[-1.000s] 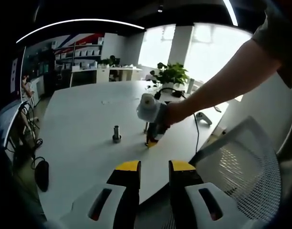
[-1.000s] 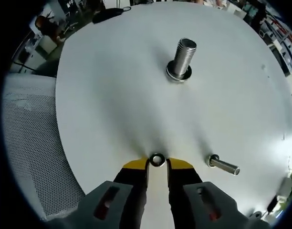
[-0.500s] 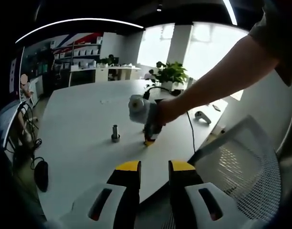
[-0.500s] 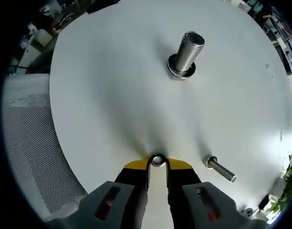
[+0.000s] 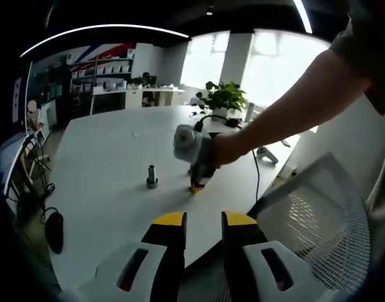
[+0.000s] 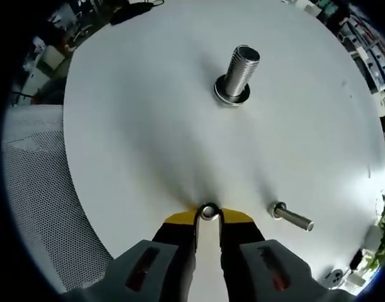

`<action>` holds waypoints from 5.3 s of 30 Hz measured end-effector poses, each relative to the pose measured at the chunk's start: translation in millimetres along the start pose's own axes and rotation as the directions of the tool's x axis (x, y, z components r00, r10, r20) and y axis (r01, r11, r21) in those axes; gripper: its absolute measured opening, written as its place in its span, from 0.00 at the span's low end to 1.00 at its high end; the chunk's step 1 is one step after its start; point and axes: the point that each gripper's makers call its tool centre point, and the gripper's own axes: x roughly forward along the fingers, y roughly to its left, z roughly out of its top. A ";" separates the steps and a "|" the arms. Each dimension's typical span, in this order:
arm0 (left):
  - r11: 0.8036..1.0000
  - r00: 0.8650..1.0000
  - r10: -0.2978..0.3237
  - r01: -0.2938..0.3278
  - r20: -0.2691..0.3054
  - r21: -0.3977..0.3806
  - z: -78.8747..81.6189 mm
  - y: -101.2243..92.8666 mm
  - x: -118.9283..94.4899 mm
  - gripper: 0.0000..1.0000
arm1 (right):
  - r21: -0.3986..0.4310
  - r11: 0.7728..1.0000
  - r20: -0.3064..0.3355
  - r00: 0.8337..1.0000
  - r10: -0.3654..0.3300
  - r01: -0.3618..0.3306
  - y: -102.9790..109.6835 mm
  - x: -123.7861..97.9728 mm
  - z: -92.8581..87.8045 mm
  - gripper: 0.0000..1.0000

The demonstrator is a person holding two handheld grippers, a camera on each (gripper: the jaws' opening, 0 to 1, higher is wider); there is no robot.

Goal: Place the washer onto the threaded stud by aligning its center hole with the stud, sliding it down to the base, and recovering from edge contact or off-axis alignment until the washer reaches the visible bottom stop.

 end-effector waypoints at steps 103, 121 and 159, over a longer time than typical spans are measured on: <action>1.000 0.999 -0.009 0.009 -0.033 -0.004 -5.9 -1.6 1.6 0.20 | 0.047 0.998 0.096 0.994 -0.046 0.041 -58.1 -18.9 3.6 0.14; 1.000 0.999 0.014 -0.014 -0.033 -0.011 -6.1 2.6 1.1 0.20 | 0.117 0.993 0.125 0.992 -0.032 0.017 -56.2 -32.8 -6.4 0.18; 0.993 0.993 0.109 -0.111 -0.047 -0.028 -7.3 17.7 -3.3 0.24 | 0.348 0.937 0.626 0.749 -0.218 -0.018 -11.3 -192.8 -72.4 0.24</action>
